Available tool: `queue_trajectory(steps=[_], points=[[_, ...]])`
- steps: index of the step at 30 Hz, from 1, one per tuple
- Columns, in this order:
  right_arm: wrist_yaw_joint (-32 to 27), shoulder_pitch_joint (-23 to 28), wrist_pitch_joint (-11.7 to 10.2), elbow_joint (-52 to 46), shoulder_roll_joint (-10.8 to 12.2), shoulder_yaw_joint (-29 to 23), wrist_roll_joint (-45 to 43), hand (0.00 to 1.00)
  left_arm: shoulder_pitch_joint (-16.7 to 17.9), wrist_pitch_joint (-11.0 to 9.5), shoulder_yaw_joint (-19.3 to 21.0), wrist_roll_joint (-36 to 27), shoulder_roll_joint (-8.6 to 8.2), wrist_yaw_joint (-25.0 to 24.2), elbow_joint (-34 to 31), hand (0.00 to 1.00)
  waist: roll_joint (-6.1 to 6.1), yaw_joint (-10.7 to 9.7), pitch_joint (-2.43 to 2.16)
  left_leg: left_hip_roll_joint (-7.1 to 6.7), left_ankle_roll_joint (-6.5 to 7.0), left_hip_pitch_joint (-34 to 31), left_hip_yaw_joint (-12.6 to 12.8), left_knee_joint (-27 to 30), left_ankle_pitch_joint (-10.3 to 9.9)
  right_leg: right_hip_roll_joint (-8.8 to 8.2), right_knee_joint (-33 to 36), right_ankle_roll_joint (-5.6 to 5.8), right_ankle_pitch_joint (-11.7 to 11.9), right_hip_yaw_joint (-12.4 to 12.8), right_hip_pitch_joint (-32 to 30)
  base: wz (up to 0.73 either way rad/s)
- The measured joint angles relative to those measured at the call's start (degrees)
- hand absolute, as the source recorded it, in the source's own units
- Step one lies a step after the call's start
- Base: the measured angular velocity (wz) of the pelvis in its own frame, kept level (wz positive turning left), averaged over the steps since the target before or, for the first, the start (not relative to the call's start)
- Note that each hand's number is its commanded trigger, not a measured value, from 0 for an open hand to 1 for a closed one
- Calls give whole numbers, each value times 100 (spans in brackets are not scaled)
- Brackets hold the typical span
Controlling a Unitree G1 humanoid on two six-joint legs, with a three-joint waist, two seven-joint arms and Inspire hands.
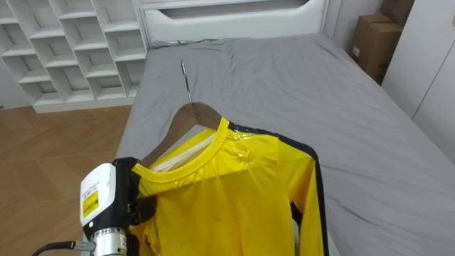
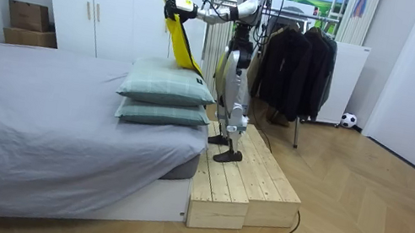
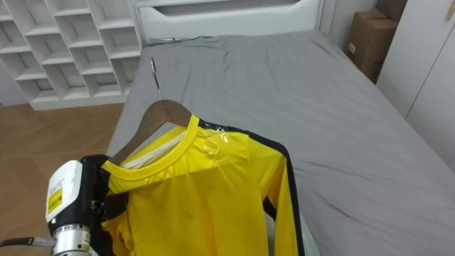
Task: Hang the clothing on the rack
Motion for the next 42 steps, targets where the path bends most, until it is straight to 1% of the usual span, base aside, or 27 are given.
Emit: queue_trajectory(steps=[6, 9, 13, 19, 20, 21, 22, 26, 30, 32, 33, 34, 36, 38, 40, 42], points=[[-43, 1, 7, 22, 1, 0, -44, 0, 0, 0, 2, 11, 0, 0, -13, 100, 2, -3, 0, -1, 1, 79, 8, -15, -1, 2, -11, 4, -3, 12, 64, 0], [-46, -4, 9, 3, 1, 0, -65, 0, 0, 0, 2, 16, 0, 0, -177, 100, -1, 5, 2, 0, 1, 84, 10, -39, -2, 5, -10, 5, -4, 14, 57, 0], [-55, -8, 73, -16, -5, 0, -69, 0, 0, 0, 2, 58, 10, 7, -323, 100, -1, 12, 2, -2, 1, 107, 11, -87, -2, 7, -7, 6, -4, 15, 63, 0], [-175, -7, 100, -53, -8, 1, -71, 0, 6, 2, 2, 59, 10, 7, -325, 100, -12, 24, 9, -3, 1, 108, 17, -84, -1, 7, -14, 11, -9, 21, 61, 0], [-189, -8, 102, -58, -10, 1, -71, 0, 6, 2, 2, 59, 11, 7, -326, 100, -13, 40, 9, -3, 1, 109, 29, -84, -1, 9, -14, 12, -12, 35, 58, -11], [-226, -8, 103, -63, -13, 3, -71, 0, 6, 2, 2, 53, 11, 7, -327, 100, -16, 112, 11, 2, 1, 119, 76, -84, -2, 16, -15, 12, -13, 81, 52, -12], [-255, -4, 105, -63, -13, 4, -71, 0, 6, 2, 2, 53, 11, 8, -328, 100, -25, 142, 17, 3, 1, 121, 101, -84, -2, 18, -15, 11, -13, 86, 52, -10], [-356, -35, 109, -67, -16, 1, -206, 0, 6, 2, 2, 50, 28, 57, -335, 100, -84, 156, 33, 2, 1, 97, 98, -84, -1, 16, -18, 13, -16, 75, 43, 0], [-565, -45, 110, -95, -39, -223, -586, 0, 6, 1, 96, 45, 77, 124, -337, 100, -177, 158, -6, -1, 1, 105, 101, -80, -1, 8, -13, 13, -17, 62, 54, 0], [-672, -67, 110, -102, -93, -228, -858, 0, 7, 2, 113, 49, 140, 195, -338, 100, -205, 158, -19, -4, 1, 106, 102, -80, -1, 4, -10, 13, -17, 50, 52, 0], [-730, -83, 114, -95, -146, -229, -1081, 0, 9, 2, 112, 59, 200, 220, -338, 100, -212, 157, -22, -5, 1, 107, 99, -80, -2, 4, -12, 13, -17, 55, 51, 0], [-792, -119, 130, -93, -211, -234, -1340, 0, 11, 5, 108, 55, 264, 221, -337, 100, -218, 145, -21, -9, 1, 107, 98, -80, -2, 0, -9, 13, -17, 60, 51, 0], [-950, -181, 157, -104, -287, -297, -1738, 0, 13, 18, 107, 39, 316, 220, -338, 100, -216, 157, -20, -10, 1, 114, 102, -81, -2, -1, 1, 13, -17, 72, 50, 0], [-1195, -214, 204, -188, -331, -367, -2070, 0, 22, 37, 107, 1, 316, 220, -338, 100, -216, 166, -20, -8, 1, 126, 111, -81, -2, 6, 0, 15, -18, 82, 58, 0], [-1556, -211, 235, -469, -336, -436, -2444, 0, 39, 72, 107, -27, 315, 220, -338, 100, -215, 168, -19, -1, 1, 126, 113, -81, -2, 16, 1, 15, -18, 87, 57, 0], [-1764, -213, 246, -725, -341, -451, -2719, 0, 40, 87, 107, -18, 316, 219, -351, 100, -218, 170, -17, 3, 1, 118, 112, -81, -2, 36, 4, 15, -18, 87, 48, 0]])
